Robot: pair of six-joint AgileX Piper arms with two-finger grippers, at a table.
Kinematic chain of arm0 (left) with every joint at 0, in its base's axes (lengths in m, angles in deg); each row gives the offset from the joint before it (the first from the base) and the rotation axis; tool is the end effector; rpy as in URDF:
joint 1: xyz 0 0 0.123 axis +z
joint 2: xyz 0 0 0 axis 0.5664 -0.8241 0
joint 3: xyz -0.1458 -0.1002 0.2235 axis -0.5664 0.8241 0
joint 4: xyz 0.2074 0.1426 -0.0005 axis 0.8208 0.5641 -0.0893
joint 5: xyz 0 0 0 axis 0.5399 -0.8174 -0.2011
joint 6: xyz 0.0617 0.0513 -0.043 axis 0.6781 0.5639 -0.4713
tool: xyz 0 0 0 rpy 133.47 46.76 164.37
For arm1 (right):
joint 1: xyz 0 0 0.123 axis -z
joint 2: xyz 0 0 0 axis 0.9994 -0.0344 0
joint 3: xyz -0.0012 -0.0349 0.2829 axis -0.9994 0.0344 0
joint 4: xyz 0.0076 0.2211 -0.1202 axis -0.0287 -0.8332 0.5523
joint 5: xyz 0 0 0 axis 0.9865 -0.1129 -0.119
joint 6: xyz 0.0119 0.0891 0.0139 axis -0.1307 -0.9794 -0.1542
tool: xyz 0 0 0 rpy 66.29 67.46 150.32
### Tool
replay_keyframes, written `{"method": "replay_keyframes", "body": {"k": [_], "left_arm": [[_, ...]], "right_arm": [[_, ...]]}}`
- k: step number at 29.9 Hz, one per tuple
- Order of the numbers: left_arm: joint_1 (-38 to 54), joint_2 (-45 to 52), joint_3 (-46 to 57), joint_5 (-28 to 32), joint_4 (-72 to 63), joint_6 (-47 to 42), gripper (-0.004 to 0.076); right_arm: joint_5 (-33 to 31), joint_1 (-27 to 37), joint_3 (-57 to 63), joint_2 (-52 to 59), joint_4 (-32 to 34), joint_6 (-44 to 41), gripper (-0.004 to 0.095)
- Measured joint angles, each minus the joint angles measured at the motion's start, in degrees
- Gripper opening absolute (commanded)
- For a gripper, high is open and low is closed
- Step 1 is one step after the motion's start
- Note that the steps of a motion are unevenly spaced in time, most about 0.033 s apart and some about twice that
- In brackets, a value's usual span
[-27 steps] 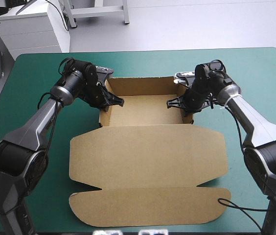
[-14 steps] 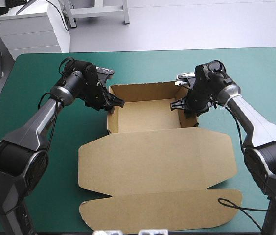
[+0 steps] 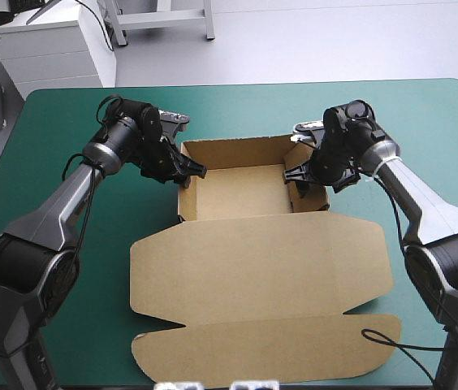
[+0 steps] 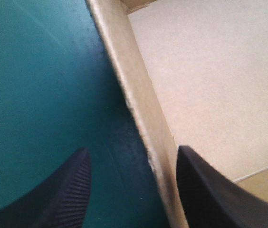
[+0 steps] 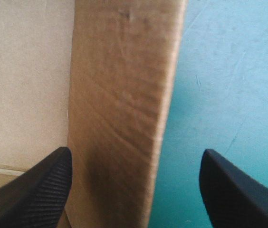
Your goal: Fold the box
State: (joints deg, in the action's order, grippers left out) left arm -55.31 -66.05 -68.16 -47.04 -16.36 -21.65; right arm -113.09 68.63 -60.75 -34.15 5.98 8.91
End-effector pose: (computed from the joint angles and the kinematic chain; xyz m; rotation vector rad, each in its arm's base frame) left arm 0.3804 -0.1521 0.2971 0.4826 2.8280 -0.1915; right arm 0.3776 0.1365 0.2796 -0.3546 2.9087 0.1234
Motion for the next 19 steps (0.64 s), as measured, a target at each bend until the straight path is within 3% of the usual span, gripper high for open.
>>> {"method": "replay_keyframes", "body": {"k": [9, 16, 19], "left_arm": [[0.00, 5.51, -2.74, -0.42, -1.82, 3.76, 0.0353], [0.00, 14.04, -5.31, -0.87, -5.65, 11.00, 0.0016], [0.00, 19.22, -5.31, -1.07, -5.86, 14.57, -0.0006]], "right_arm": [[-0.23, 0.00, -0.10, 6.17, 0.00, 2.40, 0.0671], [-0.66, 0.00, -0.10, 14.66, 0.04, 3.58, 0.0671], [-0.88, 0.00, -0.16, 18.50, 0.04, 4.55, 0.0670]]}}
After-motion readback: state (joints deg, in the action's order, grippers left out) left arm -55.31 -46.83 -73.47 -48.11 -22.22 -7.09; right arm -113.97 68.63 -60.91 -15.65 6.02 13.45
